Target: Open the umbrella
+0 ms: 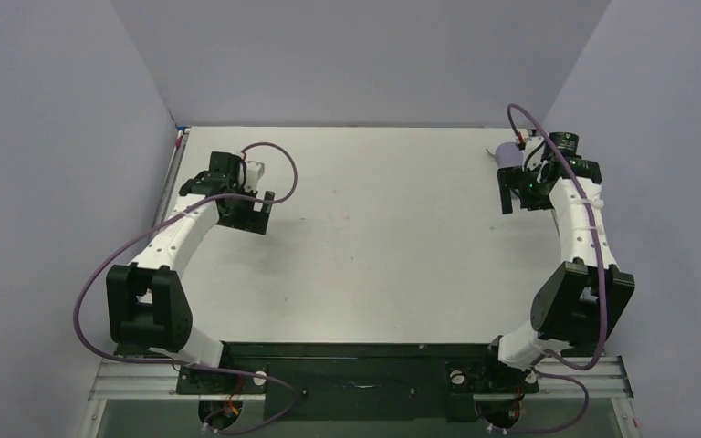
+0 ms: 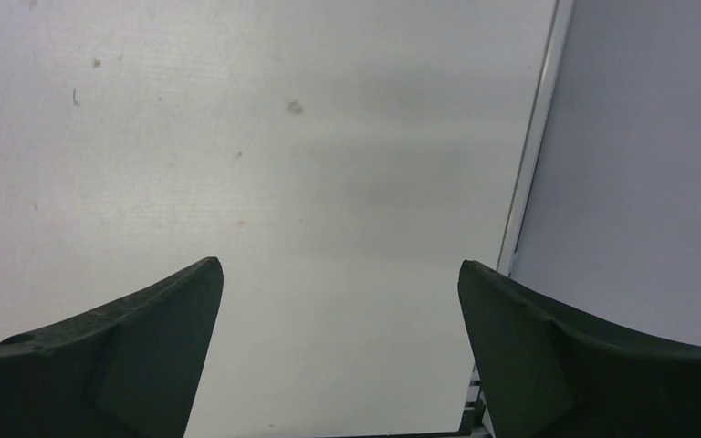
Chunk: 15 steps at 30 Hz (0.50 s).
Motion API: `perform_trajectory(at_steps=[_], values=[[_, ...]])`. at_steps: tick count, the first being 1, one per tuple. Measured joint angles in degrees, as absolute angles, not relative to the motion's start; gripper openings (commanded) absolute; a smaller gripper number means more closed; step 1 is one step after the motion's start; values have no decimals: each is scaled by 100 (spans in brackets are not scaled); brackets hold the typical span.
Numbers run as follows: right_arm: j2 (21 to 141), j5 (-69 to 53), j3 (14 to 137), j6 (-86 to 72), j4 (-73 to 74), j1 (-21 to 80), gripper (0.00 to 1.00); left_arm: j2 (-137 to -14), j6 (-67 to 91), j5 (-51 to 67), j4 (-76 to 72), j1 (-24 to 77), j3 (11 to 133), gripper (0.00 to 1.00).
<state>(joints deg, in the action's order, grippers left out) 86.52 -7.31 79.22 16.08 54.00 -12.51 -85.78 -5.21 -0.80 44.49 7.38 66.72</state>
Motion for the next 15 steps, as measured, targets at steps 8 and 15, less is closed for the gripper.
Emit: perform_trajectory(at_steps=[8, 15], values=[[10357, -1015, 9994, 1514, 5301, -1695, 96, -9282, -543, 183, 4482, 674, 8007, 97], [11745, -1109, 11402, 1415, 5290, -1767, 96, -9957, -624, 281, 4770, 602, 8855, 97]])
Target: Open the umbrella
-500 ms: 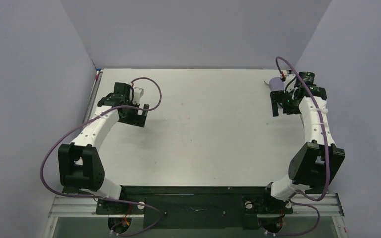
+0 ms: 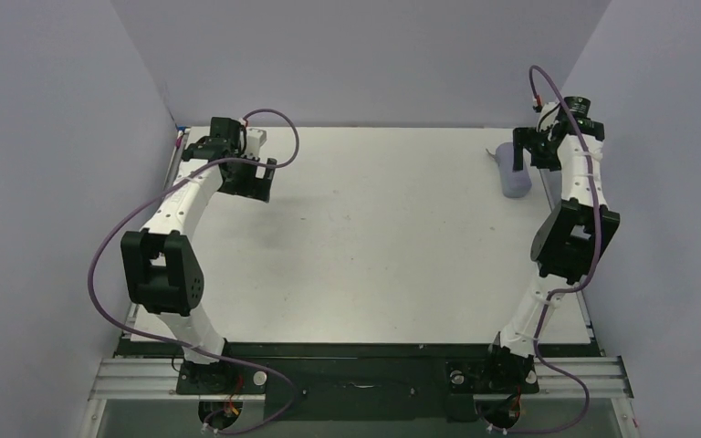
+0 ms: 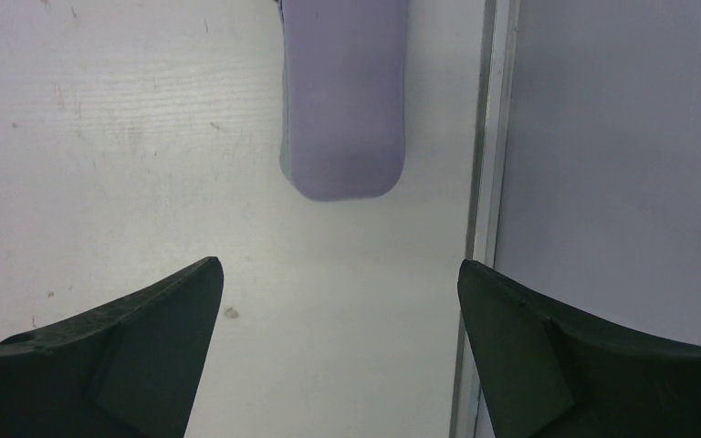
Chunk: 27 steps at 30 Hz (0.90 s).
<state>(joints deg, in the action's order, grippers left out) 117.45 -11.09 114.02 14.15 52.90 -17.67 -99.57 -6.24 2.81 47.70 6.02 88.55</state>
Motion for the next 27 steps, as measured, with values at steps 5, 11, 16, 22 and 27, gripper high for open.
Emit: perform_trajectory(at_steps=[5, 11, 16, 22, 27], values=[[12525, -1208, 12169, 1402, 5236, -1769, 96, -10252, -624, 270, 5024, 596, 9159, 97], [13207, -1245, 12567, 1393, 5107, -1763, 96, -10302, -650, 174, 5315, 589, 9240, 97], [13557, -1164, 12580, 1461, 4980, -1717, 90, -10403, -644, 187, 5540, 572, 9504, 97], [13694, -928, 12580, 1680, 4873, -1614, 79, -10401, -622, 495, 5579, 497, 9797, 97], [13749, -784, 12578, 1935, 4768, -1417, 71, -10254, -346, 917, 5192, 331, 9629, 97]])
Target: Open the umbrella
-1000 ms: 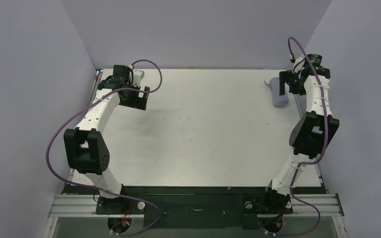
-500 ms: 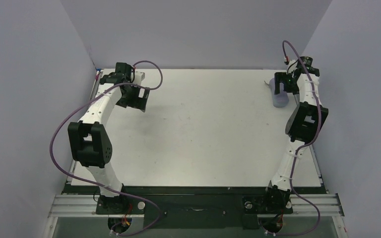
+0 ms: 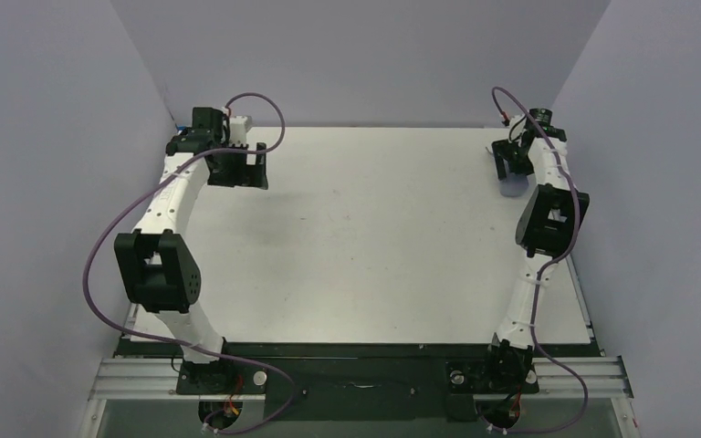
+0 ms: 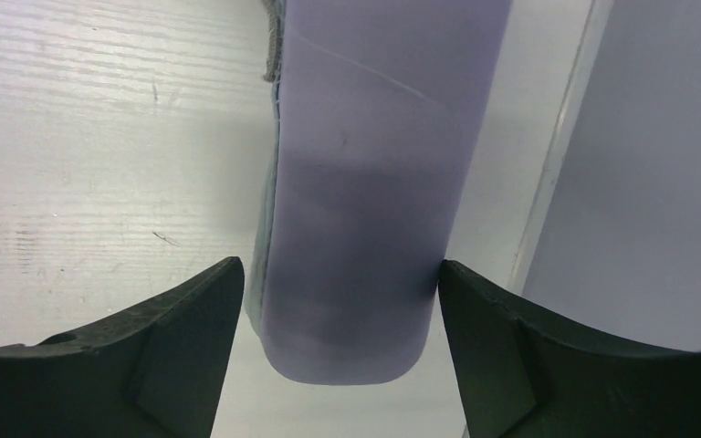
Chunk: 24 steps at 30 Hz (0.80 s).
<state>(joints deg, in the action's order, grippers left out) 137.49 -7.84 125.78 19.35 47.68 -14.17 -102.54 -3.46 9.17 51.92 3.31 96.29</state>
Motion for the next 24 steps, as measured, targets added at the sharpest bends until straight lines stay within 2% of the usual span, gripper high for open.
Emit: perform_trajectory(at_steps=[6, 10, 18, 24], values=[[13758, -639, 12418, 2274, 4678, -1162, 59, -9623, 534, 2032, 4108, -558, 8715, 97], [13740, -698, 12331, 2386, 4652, -1035, 53, -9144, 786, 2246, 3492, -1022, 8110, 97], [12988, -1170, 11133, 2729, 4574, -814, 48, -8621, 217, 2309, 3352, -716, 7634, 97], [12116, -1406, 9837, 3562, 4873, -233, 45, -8248, -591, 2294, 3380, -644, 6960, 97]])
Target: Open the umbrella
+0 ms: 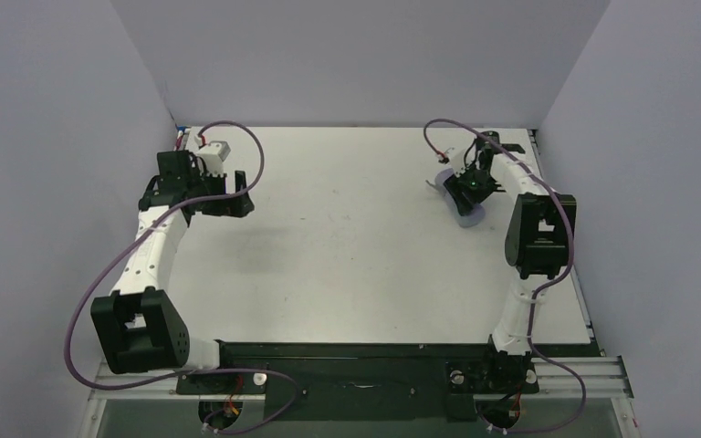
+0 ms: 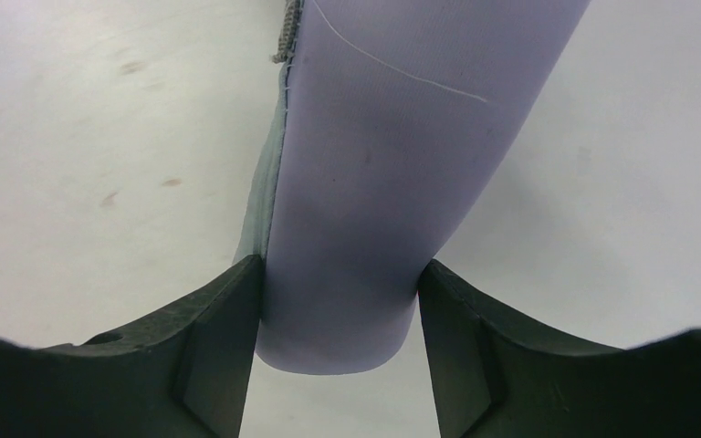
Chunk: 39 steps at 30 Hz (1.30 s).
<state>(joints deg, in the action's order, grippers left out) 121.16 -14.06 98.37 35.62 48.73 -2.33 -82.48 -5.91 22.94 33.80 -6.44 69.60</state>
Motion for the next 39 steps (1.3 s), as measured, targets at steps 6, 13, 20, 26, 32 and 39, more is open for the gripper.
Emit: perform_trajectory(at_steps=[6, 13, 20, 26, 32, 39], values=[[11179, -1437, 8501, 4466, 5100, 836, 46, -6794, -768, 1903, 2877, -644, 5754, 97], [10571, -1352, 7658, 5181, 5000, 1778, 55, -5463, -858, 2040, 2115, -644, 4794, 97], [10051, -1234, 6914, 5752, 4510, 2252, 81, -4189, -683, 2694, 1111, -250, 2886, 97], [9835, -1376, 6707, 5623, 4331, 2408, 87, -4053, -180, 2436, -285, 1470, 1986, 97], [9539, -1466, 6676, 5002, 4191, 2346, 87, -5465, 134, 1483, -2196, 2897, 1651, 92], [9478, -1415, 6246, 4438, 4014, 2241, 88, -7354, 259, 545, -3940, 3763, 1660, 82]])
